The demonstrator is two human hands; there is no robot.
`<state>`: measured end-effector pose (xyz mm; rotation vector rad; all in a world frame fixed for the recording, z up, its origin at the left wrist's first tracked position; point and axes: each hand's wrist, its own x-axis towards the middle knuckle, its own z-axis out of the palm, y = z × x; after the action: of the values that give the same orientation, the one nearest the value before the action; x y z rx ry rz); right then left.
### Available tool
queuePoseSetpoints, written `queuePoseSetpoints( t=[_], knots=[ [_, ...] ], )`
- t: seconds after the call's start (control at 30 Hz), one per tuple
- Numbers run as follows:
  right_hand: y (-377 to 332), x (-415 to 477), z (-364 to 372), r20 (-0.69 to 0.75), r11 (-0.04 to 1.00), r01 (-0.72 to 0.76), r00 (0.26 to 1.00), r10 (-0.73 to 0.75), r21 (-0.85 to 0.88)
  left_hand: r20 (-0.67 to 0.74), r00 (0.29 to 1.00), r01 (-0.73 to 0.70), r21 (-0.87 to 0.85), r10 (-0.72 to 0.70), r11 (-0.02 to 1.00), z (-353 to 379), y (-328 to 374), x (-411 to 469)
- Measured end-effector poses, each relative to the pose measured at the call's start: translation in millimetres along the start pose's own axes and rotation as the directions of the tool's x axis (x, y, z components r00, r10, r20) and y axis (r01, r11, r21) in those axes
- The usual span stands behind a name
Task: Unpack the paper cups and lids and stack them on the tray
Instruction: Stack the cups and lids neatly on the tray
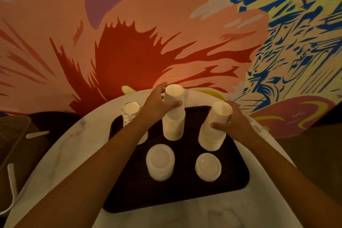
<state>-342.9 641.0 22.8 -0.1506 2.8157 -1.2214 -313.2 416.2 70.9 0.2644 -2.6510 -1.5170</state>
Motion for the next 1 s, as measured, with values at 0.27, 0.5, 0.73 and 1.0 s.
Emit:
queuePoseSetpoints(
  t=[0.27,0.5,0.73,1.0],
  knots=[
    [-5,24,8,0.008,0.993,0.017,1.000,-0.018,0.115,-0.067,0.998,0.016,0.016,-0.014,1.000,10,2,4],
    [-7,41,8,-0.002,0.995,0.014,1.000,-0.014,0.095,-0.076,0.997,0.034,0.021,-0.032,0.999,11,3,2],
    [-5,44,7,0.018,0.995,0.022,1.000,-0.024,0.097,-0.085,0.994,0.068,-0.009,-0.069,0.998,11,0,-3],
    [-7,42,2,0.046,0.992,0.027,0.998,-0.032,0.122,-0.088,0.985,0.142,-0.046,-0.145,0.989,9,-10,-30]
  ],
)
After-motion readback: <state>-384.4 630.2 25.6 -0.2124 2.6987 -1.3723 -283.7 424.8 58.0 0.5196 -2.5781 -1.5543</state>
